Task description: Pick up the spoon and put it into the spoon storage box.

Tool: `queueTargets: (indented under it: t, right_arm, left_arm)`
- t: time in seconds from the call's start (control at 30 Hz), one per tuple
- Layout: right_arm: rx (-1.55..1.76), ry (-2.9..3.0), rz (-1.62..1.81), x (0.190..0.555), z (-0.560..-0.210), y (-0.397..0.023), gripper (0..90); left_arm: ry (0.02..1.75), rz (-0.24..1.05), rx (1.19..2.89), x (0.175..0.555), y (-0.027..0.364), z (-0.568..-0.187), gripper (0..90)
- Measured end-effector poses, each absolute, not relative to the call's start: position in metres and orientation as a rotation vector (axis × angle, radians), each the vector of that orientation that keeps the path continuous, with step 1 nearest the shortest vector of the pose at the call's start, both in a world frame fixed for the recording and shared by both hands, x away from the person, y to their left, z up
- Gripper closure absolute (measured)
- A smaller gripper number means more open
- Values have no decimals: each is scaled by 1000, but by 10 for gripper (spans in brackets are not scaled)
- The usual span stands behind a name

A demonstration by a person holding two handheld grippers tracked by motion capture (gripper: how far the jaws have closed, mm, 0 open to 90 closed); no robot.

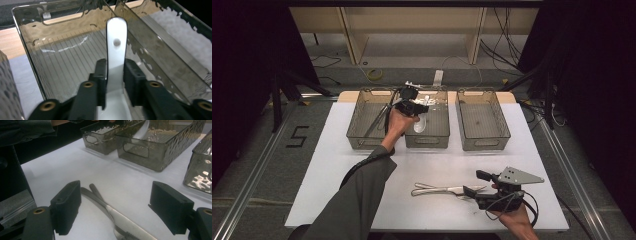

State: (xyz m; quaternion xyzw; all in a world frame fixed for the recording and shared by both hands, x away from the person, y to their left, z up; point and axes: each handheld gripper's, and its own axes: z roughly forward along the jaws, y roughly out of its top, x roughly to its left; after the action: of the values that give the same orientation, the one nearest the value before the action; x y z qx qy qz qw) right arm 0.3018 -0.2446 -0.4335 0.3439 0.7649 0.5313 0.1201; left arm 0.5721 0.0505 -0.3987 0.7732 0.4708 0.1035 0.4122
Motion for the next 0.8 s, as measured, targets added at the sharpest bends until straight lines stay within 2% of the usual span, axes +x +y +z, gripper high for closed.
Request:
queueTargets:
  t: [0.17,0.2,0.3,0.33,0.37,0.4,0.43,0.8]
  right_arm:
    - [1007,2242,1544,302,-434,-244,260]
    - [1010,2240,1546,302,-434,-244,260]
    - [1006,2238,1545,301,-434,-244,260]
    - [1006,2238,1545,301,-434,-244,260]
    - [1008,2235,1546,302,-433,-245,260]
    - [1008,2235,1546,302,-433,-245,260]
    - [1011,2239,1539,302,-434,-244,260]
    - [990,2262,1524,302,-434,-242,256]
  left_arm:
    - [1182,240,1928,571,57,-389,608]
    - [1182,230,1927,571,58,-387,553]
    - [1181,217,1941,567,61,-382,471]
    - [1180,208,1937,565,62,-380,471]
    - [1173,195,1934,562,63,-377,407]
    - [1164,186,1937,560,64,-376,407]
    - [1153,172,1941,557,65,-374,370]
    - [1030,128,1982,513,91,-379,284]
